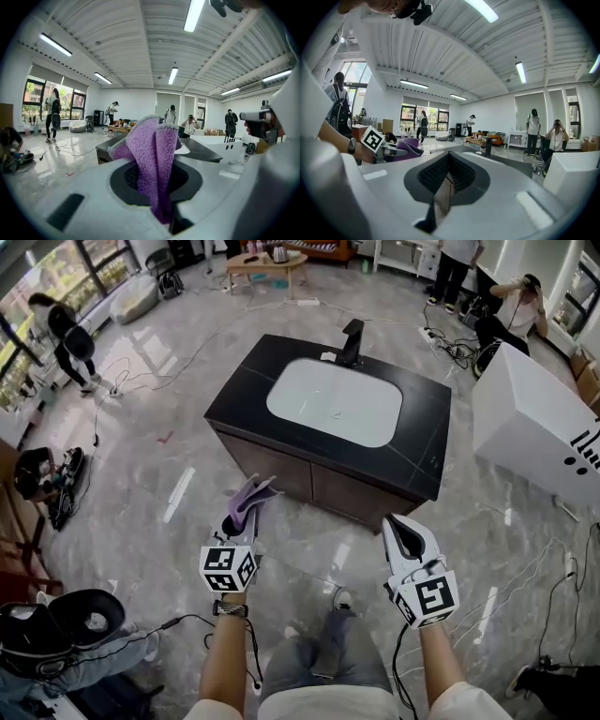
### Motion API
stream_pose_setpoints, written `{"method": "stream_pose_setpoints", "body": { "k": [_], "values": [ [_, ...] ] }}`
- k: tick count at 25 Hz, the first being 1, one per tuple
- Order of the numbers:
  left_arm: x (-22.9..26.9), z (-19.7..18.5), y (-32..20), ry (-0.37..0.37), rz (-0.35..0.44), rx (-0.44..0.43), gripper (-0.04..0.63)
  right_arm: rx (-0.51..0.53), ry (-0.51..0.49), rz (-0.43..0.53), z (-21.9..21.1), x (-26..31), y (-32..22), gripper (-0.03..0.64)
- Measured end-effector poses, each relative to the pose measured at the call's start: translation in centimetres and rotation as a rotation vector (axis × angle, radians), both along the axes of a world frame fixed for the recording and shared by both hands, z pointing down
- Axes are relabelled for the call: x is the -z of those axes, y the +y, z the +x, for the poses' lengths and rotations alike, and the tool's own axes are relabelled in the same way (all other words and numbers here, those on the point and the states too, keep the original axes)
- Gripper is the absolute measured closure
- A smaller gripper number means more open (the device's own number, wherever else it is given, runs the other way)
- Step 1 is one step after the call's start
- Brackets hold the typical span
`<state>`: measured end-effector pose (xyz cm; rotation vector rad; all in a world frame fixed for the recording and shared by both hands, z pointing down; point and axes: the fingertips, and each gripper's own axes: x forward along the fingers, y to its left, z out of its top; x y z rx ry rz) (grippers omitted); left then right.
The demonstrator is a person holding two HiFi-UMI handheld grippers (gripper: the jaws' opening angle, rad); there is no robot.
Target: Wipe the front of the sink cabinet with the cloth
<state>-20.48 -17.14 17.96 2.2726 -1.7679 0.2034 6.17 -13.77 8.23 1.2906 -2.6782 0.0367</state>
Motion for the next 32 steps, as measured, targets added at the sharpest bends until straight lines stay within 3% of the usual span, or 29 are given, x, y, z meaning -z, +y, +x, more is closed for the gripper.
{"method": "stream_pose_setpoints", "body": {
  "k": [4,7,13,19,24,32],
  "values": [
    [-2.2,-4.1,-3.1,0.077,0.023,0.062,0.552,0.080,0.027,-0.003,-3.6,-1.6,-1.6,0.611],
    [-3.5,-7.1,-5.5,0.075,0.036,0.064,0.554,0.117,0.026,-0.009,-7.5,-2.6,-3.1,0.611],
    [-7.9,-14.0,-11.5,0.100,0.076,0.056,0.560,0.068,0.005,0.054,-14.5,-6.6,-7.4,0.611],
    [-14.4,-19.8,-15.0,0.072,0.073,0.050,0.560,0.036,-0.022,0.062,-20.5,-13.1,-9.0,0.611],
    [-18.9,-21.8,-16.9,0.002,0.112,0.040,0.563,0.053,-0.020,0.079,-23.1,-19.4,-10.9,0.611],
    [-23.6,-23.2,-20.9,0.011,0.158,0.062,0.557,0.039,0.027,0.087,-25.0,-26.4,-14.3,0.609]
  ]
}}
